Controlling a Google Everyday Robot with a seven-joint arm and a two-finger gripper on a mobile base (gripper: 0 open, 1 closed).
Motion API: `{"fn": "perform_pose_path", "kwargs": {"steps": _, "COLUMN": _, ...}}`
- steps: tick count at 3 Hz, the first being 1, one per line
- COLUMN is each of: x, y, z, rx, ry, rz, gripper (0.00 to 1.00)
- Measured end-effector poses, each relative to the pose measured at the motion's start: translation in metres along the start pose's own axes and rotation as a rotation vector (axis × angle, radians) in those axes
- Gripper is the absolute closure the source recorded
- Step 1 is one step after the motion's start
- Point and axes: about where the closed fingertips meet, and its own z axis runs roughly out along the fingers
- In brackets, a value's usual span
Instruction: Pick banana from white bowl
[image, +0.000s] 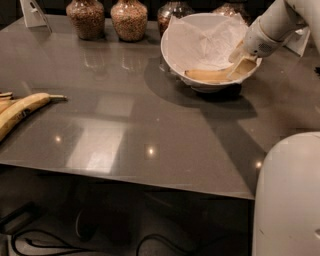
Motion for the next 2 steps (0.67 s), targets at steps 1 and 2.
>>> {"fn": "perform_pose_path", "kwargs": {"steps": 1, "x": -0.0022, "y": 0.0005, "z": 0.0066, "rx": -0.026, "ry": 0.000, "rz": -0.003, "gripper": 0.49}}
{"fn": "perform_pose_path", "kwargs": {"steps": 2, "x": -0.0100, "y": 0.0004, "z": 0.0153, "rx": -0.051, "ry": -0.010, "rz": -0.023, "gripper": 0.46}}
